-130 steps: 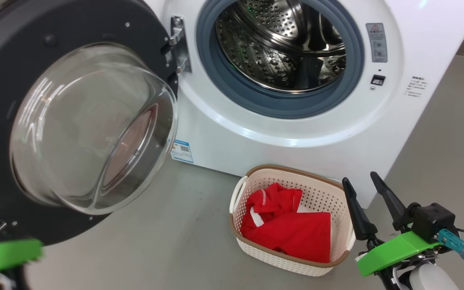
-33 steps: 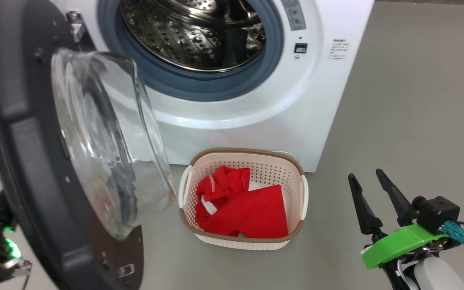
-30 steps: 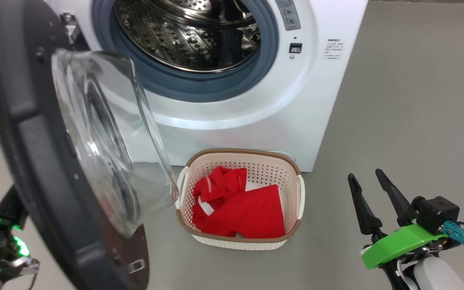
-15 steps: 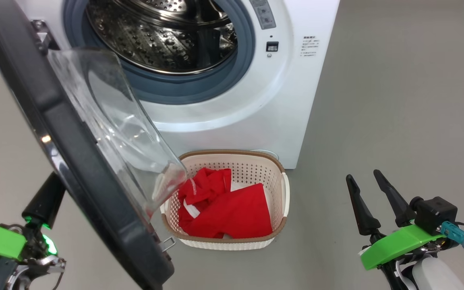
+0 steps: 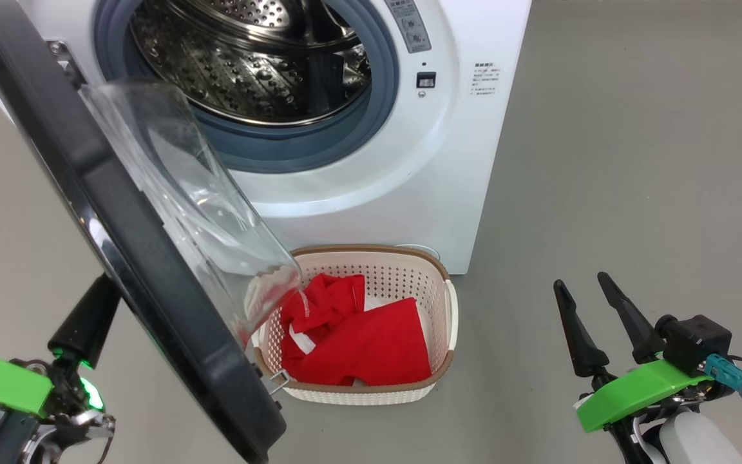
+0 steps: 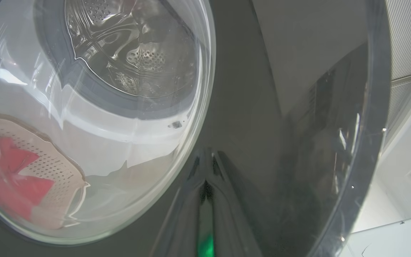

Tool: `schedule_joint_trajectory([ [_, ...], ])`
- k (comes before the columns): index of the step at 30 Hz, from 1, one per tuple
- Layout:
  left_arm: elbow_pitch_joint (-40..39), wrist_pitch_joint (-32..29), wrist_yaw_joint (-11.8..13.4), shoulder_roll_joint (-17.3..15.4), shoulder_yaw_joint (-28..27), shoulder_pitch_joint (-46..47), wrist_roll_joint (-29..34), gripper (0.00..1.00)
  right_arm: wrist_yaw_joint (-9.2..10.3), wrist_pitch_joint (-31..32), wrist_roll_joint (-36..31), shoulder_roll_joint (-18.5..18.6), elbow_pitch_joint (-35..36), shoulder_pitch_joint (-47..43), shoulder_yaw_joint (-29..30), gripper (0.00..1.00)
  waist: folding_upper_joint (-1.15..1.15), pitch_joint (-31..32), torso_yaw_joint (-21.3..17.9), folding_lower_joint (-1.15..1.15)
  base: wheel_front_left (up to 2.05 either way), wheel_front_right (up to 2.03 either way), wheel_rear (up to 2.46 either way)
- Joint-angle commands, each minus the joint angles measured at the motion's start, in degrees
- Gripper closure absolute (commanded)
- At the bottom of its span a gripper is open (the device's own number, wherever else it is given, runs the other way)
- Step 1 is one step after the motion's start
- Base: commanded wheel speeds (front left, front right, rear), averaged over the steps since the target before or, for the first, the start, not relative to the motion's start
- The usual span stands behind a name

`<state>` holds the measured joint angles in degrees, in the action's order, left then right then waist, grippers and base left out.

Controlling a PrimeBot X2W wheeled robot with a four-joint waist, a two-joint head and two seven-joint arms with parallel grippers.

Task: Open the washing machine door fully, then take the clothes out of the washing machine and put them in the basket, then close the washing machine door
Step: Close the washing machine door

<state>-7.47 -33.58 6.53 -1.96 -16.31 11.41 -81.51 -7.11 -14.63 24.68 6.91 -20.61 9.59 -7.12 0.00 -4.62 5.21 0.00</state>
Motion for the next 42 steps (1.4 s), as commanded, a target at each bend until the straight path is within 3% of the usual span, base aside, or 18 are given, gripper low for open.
schedule_joint_trajectory([
  [1,-1.5,0.3,-0.7,-0.9,-1.4,0.0,-1.2,1.00,-0.37,-0.4,-0.1,0.3,1.5,1.2,-1.1,0.00,0.00,0.0,0.2,0.00,0.00,0.00,0.00],
  [4,-1.3,1.4,-0.9,-0.9,-2.2,-0.3,-1.6,1.00,-0.37,-0.4,-0.2,0.2,1.7,1.1,-1.0,0.00,0.00,-0.1,0.5,0.00,0.00,0.00,0.00],
  [5,-1.3,1.8,-1.2,-0.9,-2.5,-0.6,-1.4,0.80,-0.37,-0.4,-0.3,0.1,1.7,1.0,-1.0,0.00,0.00,-0.1,0.6,0.00,0.00,0.00,0.00],
  [6,-1.4,2.3,-1.9,-1.1,-2.8,-0.8,-0.9,0.51,-0.37,-0.4,-0.3,0.0,1.8,1.0,-1.0,0.00,0.00,0.0,0.7,0.00,0.00,0.00,0.00],
  [7,-1.4,3.5,-2.7,-1.5,-3.4,-1.2,0.2,0.09,-0.37,-0.4,-0.3,0.0,1.8,0.9,-1.0,0.00,0.00,-0.1,0.8,0.00,0.00,0.00,0.00],
  [8,-1.1,5.3,-3.2,-1.9,-4.1,-1.5,2.1,0.00,-0.37,-0.4,-0.2,0.1,2.0,0.9,-1.0,0.00,0.00,-0.2,1.0,0.00,0.00,0.00,0.00],
  [10,-0.2,8.7,-4.6,-3.7,-4.4,-2.2,7.4,0.00,-0.37,-0.4,0.0,0.3,2.3,0.8,-0.9,0.00,0.00,-0.4,1.5,0.00,0.00,0.00,0.00],
  [13,1.4,14.4,-8.9,-5.3,-3.8,-3.0,14.7,0.00,-0.37,-0.4,0.1,0.6,2.5,0.8,-1.0,0.00,0.00,-0.6,2.0,0.00,0.00,0.00,0.00],
  [15,2.1,18.6,-11.6,-4.9,-3.9,-2.8,16.5,0.00,-0.37,-0.4,0.1,0.6,2.5,0.9,-1.0,0.00,0.00,-0.7,2.4,0.00,0.00,0.00,0.00],
  [17,2.3,20.6,-12.4,-4.8,-3.8,-3.1,17.5,0.00,-0.37,-0.4,0.1,0.5,2.4,1.0,-1.0,0.00,0.00,-0.7,2.5,0.00,0.00,0.00,0.00],
  [18,2.8,24.3,-13.4,-5.3,-2.9,-4.2,20.8,0.00,-0.37,-0.4,0.0,0.3,2.4,1.1,-1.0,0.00,0.00,-0.7,2.7,0.00,0.00,0.00,0.00],
  [22,3.3,30.9,-13.9,-6.5,-1.0,-6.3,26.6,0.00,-0.37,-0.4,-0.1,0.1,2.4,1.2,-1.0,0.00,0.00,-0.8,2.8,0.00,0.00,0.00,0.00],
  [29,8.1,46.6,-13.8,-10.4,4.1,-10.0,46.6,0.00,-0.37,-0.4,-0.2,-0.4,2.7,1.1,-1.0,0.00,0.00,-0.9,2.9,0.00,0.00,0.00,0.00],
  [34,10.0,48.5,-11.7,-9.4,4.6,-10.0,58.7,0.00,-0.37,-0.4,-0.4,-0.9,2.8,0.9,-1.0,0.00,0.00,-0.5,2.7,0.00,0.00,0.00,0.00],
  [42,8.4,48.6,-11.6,-5.1,1.9,-11.1,70.5,0.00,-0.37,-0.4,-0.3,-1.3,3.4,0.4,-1.3,0.00,0.00,0.3,2.2,0.00,0.00,0.00,0.00],
])
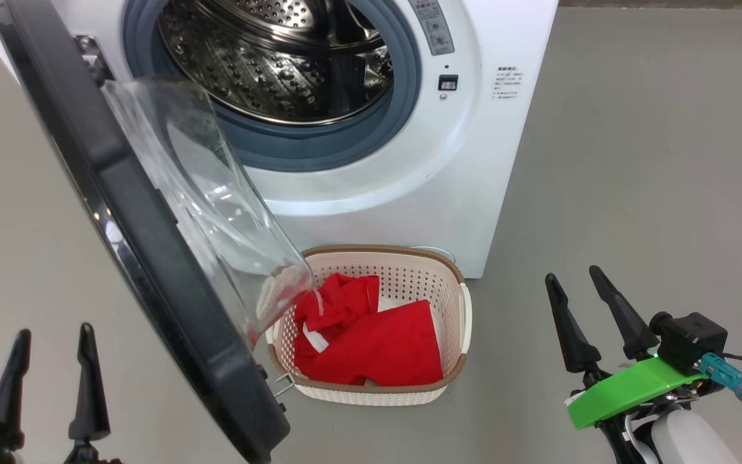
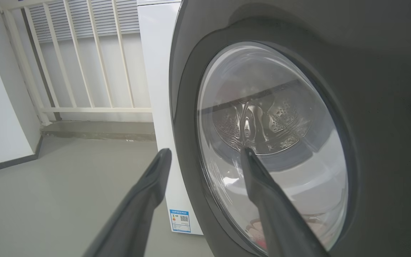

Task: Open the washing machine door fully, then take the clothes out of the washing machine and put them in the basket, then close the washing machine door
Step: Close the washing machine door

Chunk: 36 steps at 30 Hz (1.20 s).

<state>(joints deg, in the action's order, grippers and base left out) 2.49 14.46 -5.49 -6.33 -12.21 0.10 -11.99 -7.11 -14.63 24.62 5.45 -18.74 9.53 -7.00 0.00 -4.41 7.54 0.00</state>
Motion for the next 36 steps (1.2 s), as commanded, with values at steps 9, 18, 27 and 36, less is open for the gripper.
schedule_joint_trajectory([
  [9,-0.1,0.5,-0.5,2.0,-3.6,-0.4,3.6,0.00,-0.37,-0.4,-0.6,0.2,1.9,0.3,-1.7,0.00,0.00,-0.3,-0.5,0.00,0.00,0.00,0.00],
  [18,1.1,0.5,-1.2,2.8,-4.8,0.1,4.3,0.00,-0.37,-0.4,-1.3,-0.1,2.0,-0.1,-1.8,0.00,0.00,-0.3,-0.4,0.00,0.00,0.00,0.00],
  [27,1.4,0.5,-1.6,3.1,-5.5,0.1,5.2,0.00,-0.37,-0.4,-1.6,-0.6,1.9,-0.4,-1.9,0.00,0.00,-0.2,-0.6,0.00,0.00,0.00,0.00],
  [36,2.4,0.5,-1.8,3.3,-5.7,0.2,5.8,0.00,-0.37,-0.4,-2.0,-0.8,1.9,-0.9,-1.7,0.00,0.00,0.4,-0.5,0.00,0.00,0.00,0.00],
])
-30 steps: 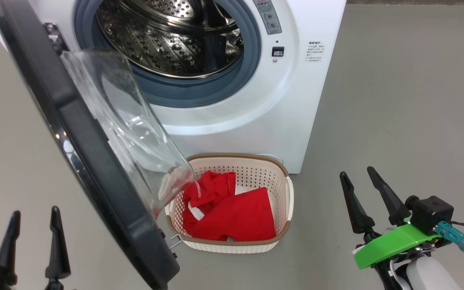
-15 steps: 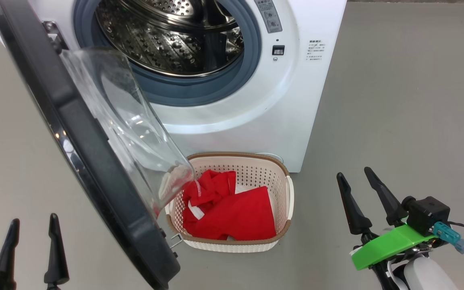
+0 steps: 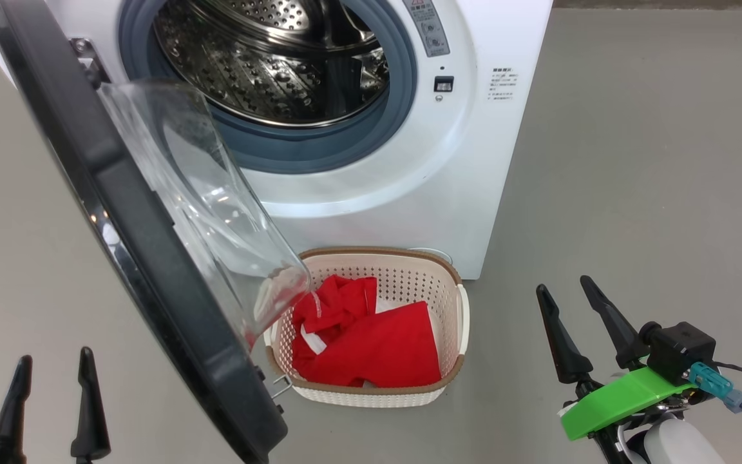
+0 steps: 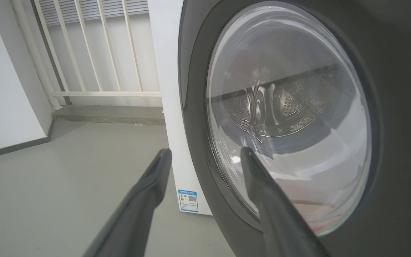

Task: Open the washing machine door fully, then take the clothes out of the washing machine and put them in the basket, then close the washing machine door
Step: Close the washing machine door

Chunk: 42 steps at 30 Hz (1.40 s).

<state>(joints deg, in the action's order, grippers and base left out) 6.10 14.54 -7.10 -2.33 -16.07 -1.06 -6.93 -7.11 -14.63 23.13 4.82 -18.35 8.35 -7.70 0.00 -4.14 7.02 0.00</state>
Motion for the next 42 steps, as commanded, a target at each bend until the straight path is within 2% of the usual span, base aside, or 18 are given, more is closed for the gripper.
schedule_joint_trajectory([
  [1,-1.1,0.5,-0.2,-0.7,-1.8,1.4,0.8,0.00,-0.37,-0.4,-0.6,-0.2,1.5,0.2,-1.0,0.00,0.00,0.2,0.1,0.00,0.00,0.00,0.00],
  [11,-0.4,0.5,-0.3,-0.6,-1.3,0.8,1.4,0.00,-0.37,-0.4,-0.7,-0.5,1.7,-0.3,-1.2,0.00,0.00,0.9,0.2,0.00,0.00,0.00,0.00],
  [12,-0.1,0.5,-0.3,-0.6,-1.0,0.8,1.4,0.79,-0.37,-0.4,-0.7,-0.5,1.7,-0.3,-1.2,0.00,0.00,0.9,0.2,0.00,0.00,0.00,0.00],
  [13,0.2,0.5,-0.3,-0.6,-1.0,0.8,1.1,1.00,-0.37,-0.4,-0.7,-0.4,1.6,-0.3,-1.2,0.00,0.00,0.9,0.2,0.00,0.00,0.00,0.00],
  [17,0.0,0.5,-0.3,-0.6,-1.6,2.1,-3.1,1.00,-0.37,-0.4,-0.6,-0.2,1.5,-0.3,-1.1,0.00,0.00,0.9,0.3,0.00,0.00,0.00,0.00],
  [19,-0.5,0.5,-0.3,-0.6,-2.2,3.2,-8.2,1.00,-0.37,-0.4,-0.6,0.0,1.5,-0.3,-1.0,0.00,0.00,1.0,0.3,0.00,0.00,0.00,0.00],
  [25,-2.7,0.5,-0.4,-0.6,-2.1,6.1,-33.0,1.00,-0.37,-0.4,-0.4,0.2,1.4,-0.4,-1.2,0.00,0.00,1.4,0.5,0.00,0.00,0.00,0.00],
  [29,-5.9,-1.8,-0.3,-0.6,-0.2,7.0,-52.3,1.00,-0.37,-0.4,-0.3,0.2,1.4,-0.6,-1.3,0.00,0.00,1.7,0.4,0.00,0.00,0.00,0.00],
  [30,-5.9,-1.8,-0.3,-0.6,-0.2,7.0,-52.3,1.00,-0.37,-0.4,-0.3,0.2,1.4,-0.6,-1.3,0.00,0.00,1.7,0.4,0.00,0.00,0.00,0.00],
  [31,-8.6,-4.2,0.4,-0.6,0.8,6.9,-61.5,1.00,-0.37,-0.4,-0.4,0.2,1.4,-0.6,-1.3,0.00,0.00,1.7,0.2,0.00,0.00,0.00,0.00],
  [32,-8.6,-4.2,0.4,-0.6,0.8,6.9,-61.5,1.00,-0.37,-0.4,-0.4,0.2,1.4,-0.6,-1.3,0.00,0.00,1.7,0.2,0.00,0.00,0.00,0.00],
  [33,-11.7,-6.9,1.9,-0.6,1.8,6.4,-68.1,1.00,-0.37,-0.4,-0.3,0.1,1.4,-0.6,-1.3,0.00,0.00,1.7,0.0,0.00,0.00,0.00,0.00],
  [34,-11.7,-6.9,1.9,-0.6,1.8,6.4,-68.1,1.00,-0.37,-0.4,-0.3,0.1,1.4,-0.6,-1.3,0.00,0.00,1.7,0.0,0.00,0.00,0.00,0.00],
  [37,-16.3,-10.8,4.8,-0.5,3.3,5.5,-75.4,1.00,-0.37,-0.4,-0.3,0.1,1.4,-0.5,-1.3,0.00,0.00,1.5,-0.3,0.00,0.00,0.00,0.00],
  [42,-23.0,-15.9,9.3,-0.5,5.4,3.8,-83.1,1.00,-0.37,-0.4,0.0,0.1,1.2,0.0,-1.2,0.00,0.00,0.8,-1.1,0.00,0.00,0.00,0.00],
])
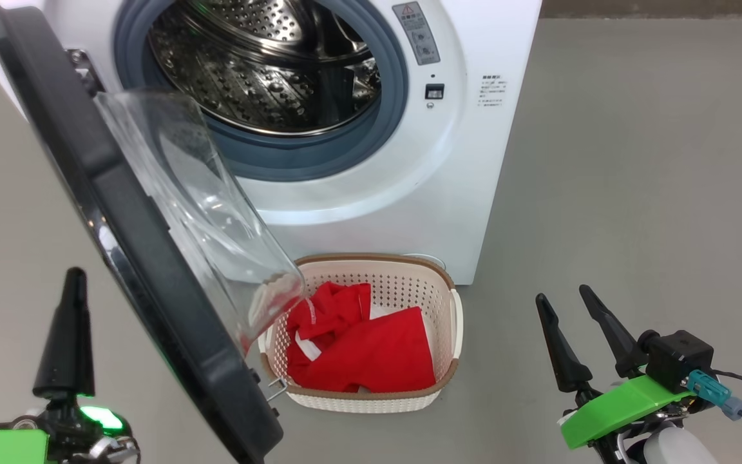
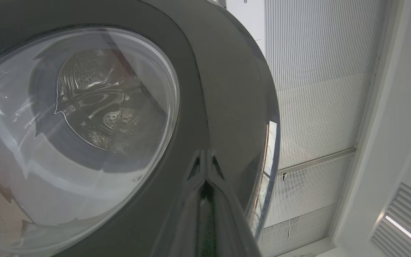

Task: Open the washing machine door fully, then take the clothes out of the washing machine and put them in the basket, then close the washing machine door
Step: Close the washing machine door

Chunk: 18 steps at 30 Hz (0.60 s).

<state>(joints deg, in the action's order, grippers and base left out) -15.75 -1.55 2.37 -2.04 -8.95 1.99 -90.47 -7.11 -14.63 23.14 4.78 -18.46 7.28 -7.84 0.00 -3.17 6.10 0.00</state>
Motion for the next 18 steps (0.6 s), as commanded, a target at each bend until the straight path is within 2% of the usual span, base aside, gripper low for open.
schedule_joint_trajectory([
  [1,-2.2,-0.6,0.5,-0.8,-1.4,0.6,-0.4,1.00,-0.37,-0.4,0.0,0.1,1.3,1.1,-1.0,0.00,0.00,-0.3,-0.3,0.00,0.00,0.00,0.00],
  [8,-5.4,-3.5,3.0,-1.7,0.2,0.2,-1.6,1.00,-0.37,-0.4,0.2,0.0,0.9,1.9,-1.2,0.00,0.00,-1.5,-1.7,0.00,0.00,0.00,0.00],
  [18,-4.9,-5.9,3.1,-2.0,3.2,2.7,-2.0,1.00,-0.37,-0.4,0.3,-0.3,0.8,2.7,-1.1,0.00,0.00,-2.4,-4.3,0.00,0.00,0.00,0.00],
])
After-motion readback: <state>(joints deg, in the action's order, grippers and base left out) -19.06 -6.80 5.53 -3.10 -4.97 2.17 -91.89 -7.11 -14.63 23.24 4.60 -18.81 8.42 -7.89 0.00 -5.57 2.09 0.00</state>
